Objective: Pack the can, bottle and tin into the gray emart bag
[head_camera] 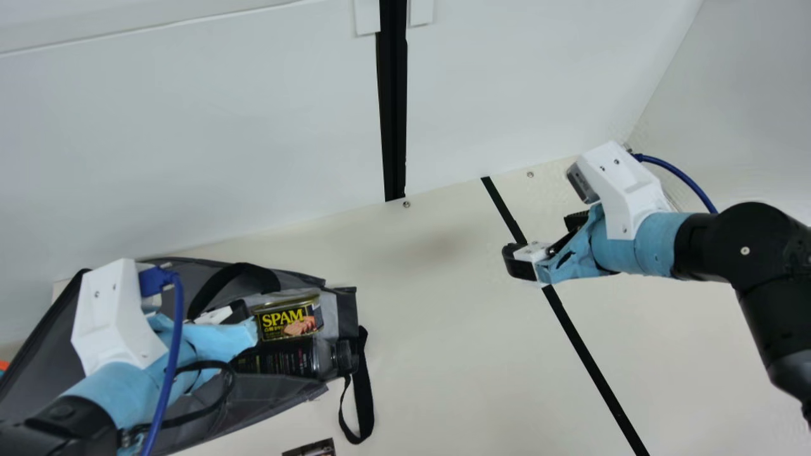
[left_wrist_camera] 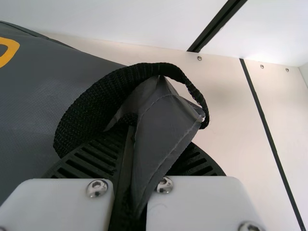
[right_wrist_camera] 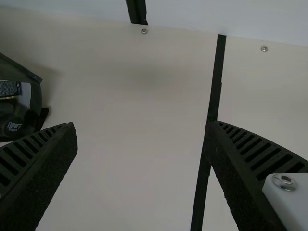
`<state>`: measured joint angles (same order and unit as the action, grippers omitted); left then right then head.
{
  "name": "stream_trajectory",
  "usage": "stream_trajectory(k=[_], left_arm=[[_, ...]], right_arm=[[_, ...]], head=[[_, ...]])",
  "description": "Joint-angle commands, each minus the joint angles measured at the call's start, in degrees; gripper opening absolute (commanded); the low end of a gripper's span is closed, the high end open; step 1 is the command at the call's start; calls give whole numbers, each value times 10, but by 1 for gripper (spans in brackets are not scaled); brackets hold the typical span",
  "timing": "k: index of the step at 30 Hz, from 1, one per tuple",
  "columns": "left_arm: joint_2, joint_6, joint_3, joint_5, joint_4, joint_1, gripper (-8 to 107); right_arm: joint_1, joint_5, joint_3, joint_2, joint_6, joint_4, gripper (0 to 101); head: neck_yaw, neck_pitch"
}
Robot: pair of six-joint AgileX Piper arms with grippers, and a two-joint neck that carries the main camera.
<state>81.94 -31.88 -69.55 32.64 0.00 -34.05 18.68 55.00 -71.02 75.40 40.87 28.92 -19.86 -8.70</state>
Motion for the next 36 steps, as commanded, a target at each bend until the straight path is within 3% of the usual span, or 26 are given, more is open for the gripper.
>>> stream_trajectory(k=[1, 18, 36], left_arm=[[0, 0, 0, 0, 0, 0, 10], [0, 0, 0, 0, 0, 0, 10], [0, 0, 0, 0, 0, 0, 10]], right_arm=[[-2, -2, 2, 5, 6, 3, 91], [-26, -21, 30, 49, 68, 56, 91], [-53, -48, 54, 109, 157, 145, 91]], head=[[-1, -13], [-1, -13], [-1, -13]])
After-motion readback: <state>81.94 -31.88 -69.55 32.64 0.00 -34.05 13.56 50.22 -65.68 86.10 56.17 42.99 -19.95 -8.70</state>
